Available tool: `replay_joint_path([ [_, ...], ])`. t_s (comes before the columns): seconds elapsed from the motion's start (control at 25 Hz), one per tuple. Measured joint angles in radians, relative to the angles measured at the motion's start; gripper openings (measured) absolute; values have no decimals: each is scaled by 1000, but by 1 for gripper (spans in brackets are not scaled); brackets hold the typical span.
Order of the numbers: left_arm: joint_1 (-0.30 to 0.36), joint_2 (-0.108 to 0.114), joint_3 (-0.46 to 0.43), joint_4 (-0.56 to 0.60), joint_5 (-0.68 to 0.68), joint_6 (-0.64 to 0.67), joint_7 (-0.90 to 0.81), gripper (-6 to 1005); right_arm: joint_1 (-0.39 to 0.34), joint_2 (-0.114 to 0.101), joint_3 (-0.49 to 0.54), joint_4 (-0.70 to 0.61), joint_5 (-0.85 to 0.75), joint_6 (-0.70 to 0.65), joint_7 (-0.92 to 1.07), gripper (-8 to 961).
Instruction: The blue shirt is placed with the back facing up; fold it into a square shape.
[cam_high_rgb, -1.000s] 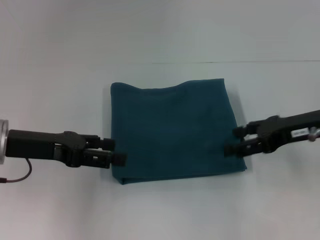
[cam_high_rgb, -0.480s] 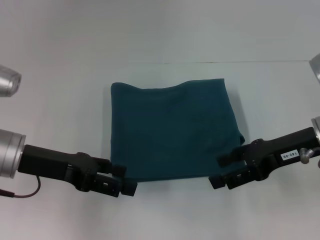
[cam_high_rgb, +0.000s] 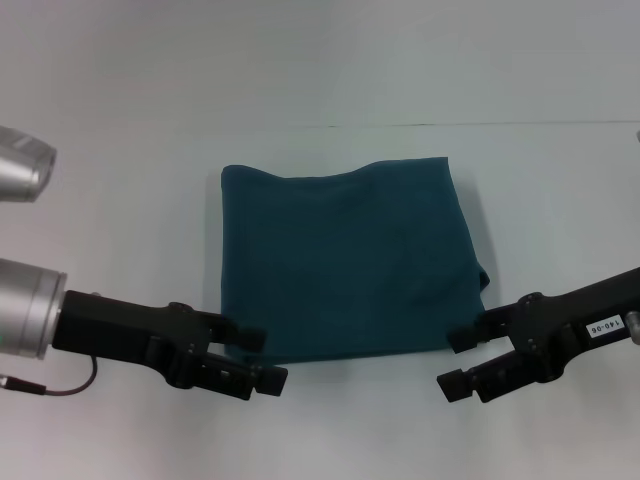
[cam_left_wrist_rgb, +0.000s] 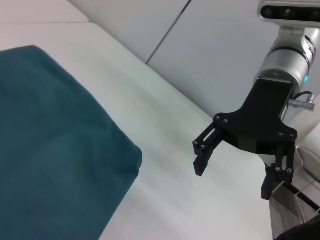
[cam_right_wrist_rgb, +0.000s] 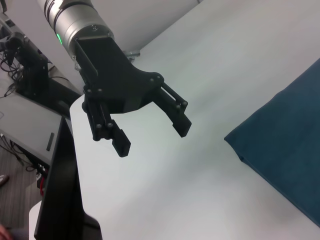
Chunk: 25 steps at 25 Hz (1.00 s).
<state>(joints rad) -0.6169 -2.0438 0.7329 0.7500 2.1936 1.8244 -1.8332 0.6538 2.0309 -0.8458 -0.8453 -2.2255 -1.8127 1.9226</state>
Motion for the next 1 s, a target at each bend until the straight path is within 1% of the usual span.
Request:
replay_joint_path([
  [0.16,0,-12,0,0,0,-22,43,874,-5,-1,0,0,-3,-5,-19,915],
  [0.32,1,-19,0,0,0,-47,66,874,-17,-8,4,0,-4,5,-22,915],
  [0.52,-1,-25,0,-1,0,-55,72,874,-23,-10,43,-1,-1,45,-42,915],
  [0.72,-7,-26,0,-2,3,-69,67,874,-18,-1,50,-1,0,56,-62,915],
  [0.84,-9,-30,0,-3,4,-91,56,874,-12,3,46,-1,0,57,-62,915],
  [1.0,-12,-35,1,-3,5,-116,44,874,-10,5,44,0,-1,52,-62,915],
])
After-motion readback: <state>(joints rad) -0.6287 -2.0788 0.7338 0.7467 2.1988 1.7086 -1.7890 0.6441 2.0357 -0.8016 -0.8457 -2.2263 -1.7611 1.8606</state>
